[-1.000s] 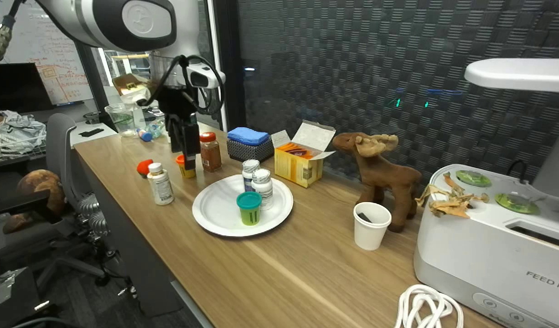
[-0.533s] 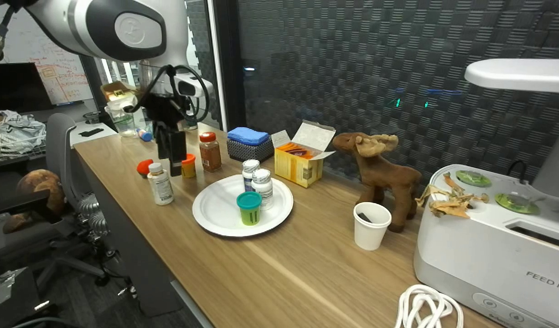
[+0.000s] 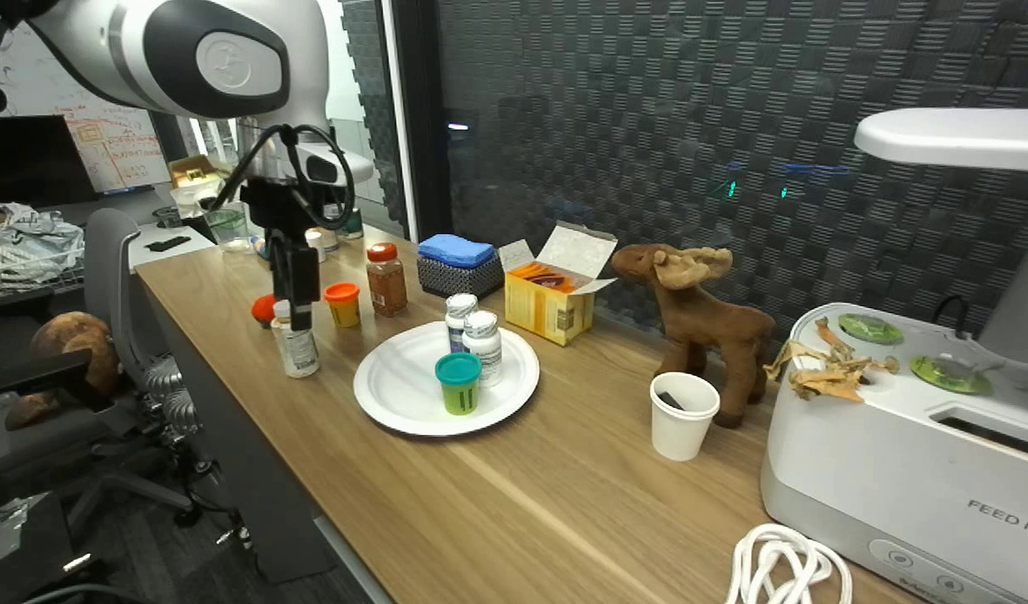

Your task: Put the containers and strawberry toy on the white plate

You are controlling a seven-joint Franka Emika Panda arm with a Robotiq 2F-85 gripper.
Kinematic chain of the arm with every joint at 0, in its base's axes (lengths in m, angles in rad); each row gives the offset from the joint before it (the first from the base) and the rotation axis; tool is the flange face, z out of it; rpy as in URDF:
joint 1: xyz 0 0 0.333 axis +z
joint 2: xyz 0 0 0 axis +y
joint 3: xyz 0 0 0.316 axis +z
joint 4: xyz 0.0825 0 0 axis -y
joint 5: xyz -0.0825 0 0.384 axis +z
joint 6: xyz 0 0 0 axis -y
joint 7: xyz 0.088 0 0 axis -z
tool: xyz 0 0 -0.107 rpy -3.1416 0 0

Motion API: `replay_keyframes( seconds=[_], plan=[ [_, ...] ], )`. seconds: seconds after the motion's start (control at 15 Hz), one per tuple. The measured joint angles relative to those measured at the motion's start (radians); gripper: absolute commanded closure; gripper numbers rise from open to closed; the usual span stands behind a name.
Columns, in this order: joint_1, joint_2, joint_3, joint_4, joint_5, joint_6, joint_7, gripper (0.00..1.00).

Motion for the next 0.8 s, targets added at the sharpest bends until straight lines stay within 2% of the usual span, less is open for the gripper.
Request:
replay_keyframes(
  seconds=[0.07,0.13,0.27,0.47,0.53,0.6,0.8],
  plan=[
    [0.004,0.0,0.003,-0.002,0.0,0.0,0.01,0.29],
    [0.009,0.0,0.006,-0.005,0.0,0.001,0.02,0.36],
    [0.016,-0.003,0.008,-0.009,0.0,0.002,0.04,0.54],
    [0.019,-0.014,0.008,-0.015,-0.002,0.002,0.068,0.76],
    [0.019,-0.019,0.008,-0.016,-0.004,0.002,0.077,0.8],
    [0.019,-0.024,0.008,-0.018,-0.006,0.003,0.087,0.77],
    [0.019,-0.039,0.008,-0.026,-0.02,0.005,0.116,0.77]
  ],
)
